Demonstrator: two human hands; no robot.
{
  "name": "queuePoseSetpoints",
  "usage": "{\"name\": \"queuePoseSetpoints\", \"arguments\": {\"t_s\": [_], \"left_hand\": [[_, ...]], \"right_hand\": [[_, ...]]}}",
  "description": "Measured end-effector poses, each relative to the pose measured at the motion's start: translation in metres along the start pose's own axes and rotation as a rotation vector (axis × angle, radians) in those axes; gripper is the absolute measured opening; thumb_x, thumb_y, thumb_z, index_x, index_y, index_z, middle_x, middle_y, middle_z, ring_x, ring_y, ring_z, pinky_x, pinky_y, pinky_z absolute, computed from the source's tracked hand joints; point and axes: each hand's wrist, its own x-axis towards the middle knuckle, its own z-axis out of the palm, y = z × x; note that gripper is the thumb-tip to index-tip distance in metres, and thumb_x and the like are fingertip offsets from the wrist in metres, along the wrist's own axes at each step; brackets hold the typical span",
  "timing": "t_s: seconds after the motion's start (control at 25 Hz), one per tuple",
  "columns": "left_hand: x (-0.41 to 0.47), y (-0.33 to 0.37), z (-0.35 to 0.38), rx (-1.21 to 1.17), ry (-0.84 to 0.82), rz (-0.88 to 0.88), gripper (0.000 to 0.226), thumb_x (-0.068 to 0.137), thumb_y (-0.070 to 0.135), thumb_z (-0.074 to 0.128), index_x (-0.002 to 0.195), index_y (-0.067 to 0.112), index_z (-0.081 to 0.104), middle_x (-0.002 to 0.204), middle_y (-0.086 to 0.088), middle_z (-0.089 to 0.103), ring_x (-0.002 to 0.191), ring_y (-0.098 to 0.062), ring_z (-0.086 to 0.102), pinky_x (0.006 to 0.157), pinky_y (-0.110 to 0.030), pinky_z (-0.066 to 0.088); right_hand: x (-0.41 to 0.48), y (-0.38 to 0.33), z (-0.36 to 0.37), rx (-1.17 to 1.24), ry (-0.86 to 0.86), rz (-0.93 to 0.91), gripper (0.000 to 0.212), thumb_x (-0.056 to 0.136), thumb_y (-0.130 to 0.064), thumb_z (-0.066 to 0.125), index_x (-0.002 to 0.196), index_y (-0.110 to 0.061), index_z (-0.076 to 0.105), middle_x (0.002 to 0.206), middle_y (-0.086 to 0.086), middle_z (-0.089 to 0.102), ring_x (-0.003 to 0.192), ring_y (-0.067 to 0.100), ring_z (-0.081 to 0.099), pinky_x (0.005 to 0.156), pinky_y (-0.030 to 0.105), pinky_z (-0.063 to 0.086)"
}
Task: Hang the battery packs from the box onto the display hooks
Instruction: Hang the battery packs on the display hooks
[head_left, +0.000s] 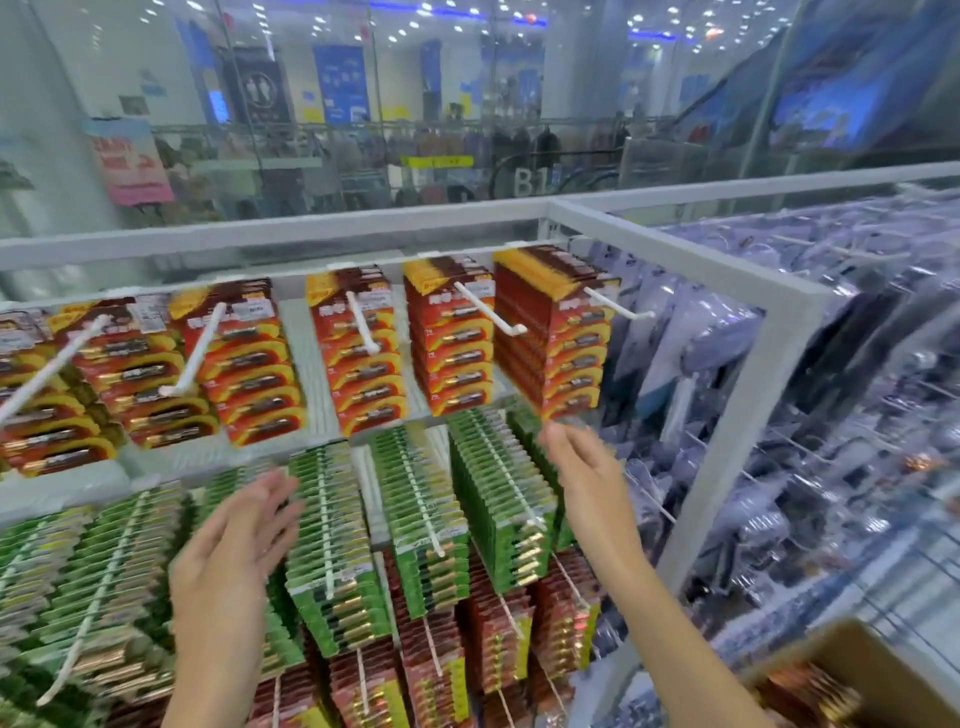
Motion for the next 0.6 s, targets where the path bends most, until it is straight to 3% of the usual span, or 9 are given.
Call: {"name": "queuePoseSetpoints", "arguments": {"t_s": [0.12, 0.24, 0.28, 0.4, 0.52, 0.6], "left_hand": [[-0.04, -0.029, 0.027, -0.034, -0.167, -0.096, 0.025, 0.107, 0.02, 0.052, 0.117, 0.008, 0.071, 0.115, -0.009, 0.076, 0.107, -0.027, 0.072, 0.098, -0.042, 0.052], [-0.071, -0.068, 0.063, -0.028, -0.36, -0.248, 0.023, 0.107, 0.012, 0.048, 0.106, 0.008, 0.07, 0.118, -0.014, 0.074, 0.111, -0.032, 0.069, 0.099, -0.04, 0.055], [-0.082, -0.082, 0.076, 0.013, -0.419, -0.288, 0.023, 0.107, 0.013, 0.05, 0.105, 0.008, 0.072, 0.115, -0.012, 0.076, 0.11, -0.031, 0.07, 0.096, -0.039, 0.057], [-0.116, -0.122, 0.109, 0.134, -0.562, -0.355, 0.02, 0.105, 0.018, 0.057, 0.11, 0.011, 0.075, 0.109, -0.005, 0.079, 0.11, -0.026, 0.072, 0.099, -0.041, 0.053], [-0.148, -0.162, 0.145, 0.256, -0.68, -0.439, 0.018, 0.105, 0.021, 0.059, 0.107, 0.018, 0.077, 0.108, 0.0, 0.079, 0.107, -0.022, 0.073, 0.102, -0.044, 0.052], [-0.168, -0.19, 0.169, 0.323, -0.766, -0.485, 0.018, 0.105, 0.021, 0.06, 0.104, 0.021, 0.078, 0.105, 0.004, 0.079, 0.105, -0.021, 0.073, 0.1, -0.042, 0.053]], "right_hand": [[-0.039, 0.041, -0.039, 0.015, 0.088, 0.128, 0.044, 0.1, -0.058, 0.051, 0.133, -0.031, 0.066, 0.123, -0.024, 0.067, 0.114, -0.006, 0.061, 0.101, 0.023, 0.045], [-0.083, 0.081, -0.084, 0.023, 0.213, 0.245, 0.034, 0.1, -0.053, 0.054, 0.116, -0.029, 0.072, 0.091, -0.02, 0.066, 0.078, -0.004, 0.061, 0.071, 0.017, 0.046], [-0.099, 0.094, -0.101, 0.02, 0.263, 0.288, 0.029, 0.102, -0.049, 0.054, 0.113, -0.029, 0.072, 0.094, -0.016, 0.069, 0.079, -0.004, 0.063, 0.071, 0.014, 0.047], [-0.138, 0.128, -0.146, -0.05, 0.421, 0.393, 0.03, 0.104, -0.048, 0.053, 0.119, -0.031, 0.071, 0.117, -0.017, 0.071, 0.111, -0.003, 0.063, 0.093, 0.019, 0.047], [-0.168, 0.155, -0.184, -0.041, 0.581, 0.525, 0.024, 0.103, -0.051, 0.052, 0.115, -0.036, 0.066, 0.116, -0.024, 0.065, 0.114, 0.0, 0.059, 0.089, 0.016, 0.041], [-0.187, 0.172, -0.206, -0.085, 0.681, 0.609, 0.032, 0.103, -0.053, 0.05, 0.125, -0.034, 0.063, 0.121, -0.02, 0.063, 0.115, 0.005, 0.057, 0.09, 0.021, 0.039]]}}
